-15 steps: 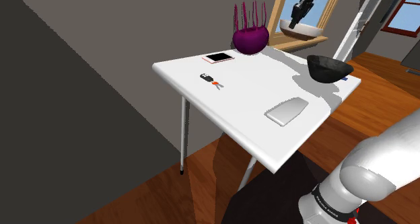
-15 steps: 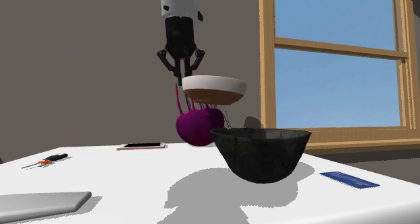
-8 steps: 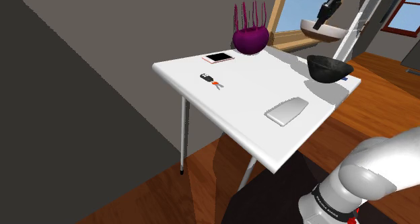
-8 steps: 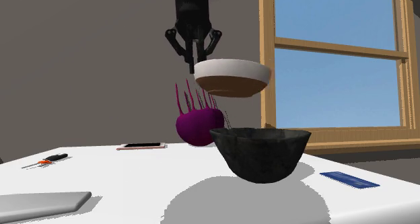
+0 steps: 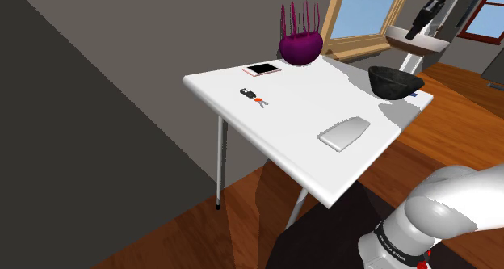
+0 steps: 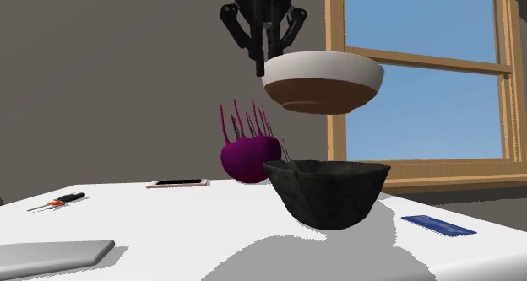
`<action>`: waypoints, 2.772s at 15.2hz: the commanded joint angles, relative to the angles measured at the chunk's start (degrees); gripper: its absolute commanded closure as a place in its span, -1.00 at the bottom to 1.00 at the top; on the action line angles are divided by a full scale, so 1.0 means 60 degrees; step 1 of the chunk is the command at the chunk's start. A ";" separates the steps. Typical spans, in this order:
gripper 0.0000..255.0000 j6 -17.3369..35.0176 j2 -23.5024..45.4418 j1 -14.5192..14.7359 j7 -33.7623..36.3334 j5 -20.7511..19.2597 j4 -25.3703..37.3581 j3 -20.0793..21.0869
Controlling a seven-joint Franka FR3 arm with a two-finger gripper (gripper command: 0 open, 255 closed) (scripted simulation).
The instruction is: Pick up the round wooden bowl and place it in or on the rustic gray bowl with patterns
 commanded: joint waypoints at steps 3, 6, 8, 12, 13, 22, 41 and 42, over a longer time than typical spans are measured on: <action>1.00 0.0412 -0.0379 -0.0070 0.0037 -0.0094 -0.0784 0.0012; 1.00 0.0775 -0.0626 -0.0117 0.0087 -0.0155 -0.1391 0.0018; 1.00 0.1013 -0.0779 -0.0148 0.0117 -0.0195 -0.1781 0.0017; 1.00 0.1482 -0.1062 -0.0209 0.0172 -0.0274 -0.2530 0.0001; 1.00 0.1599 -0.1127 -0.0224 0.0184 -0.0294 -0.2711 -0.0005; 1.00 0.2093 -0.1388 -0.0287 0.0233 -0.0381 -0.3464 -0.0041; -1.00 0.0912 -0.1093 -0.0221 0.0143 -0.0246 -0.1997 0.0101; -1.00 0.0912 -0.1093 -0.0221 0.0143 -0.0246 -0.1997 0.0101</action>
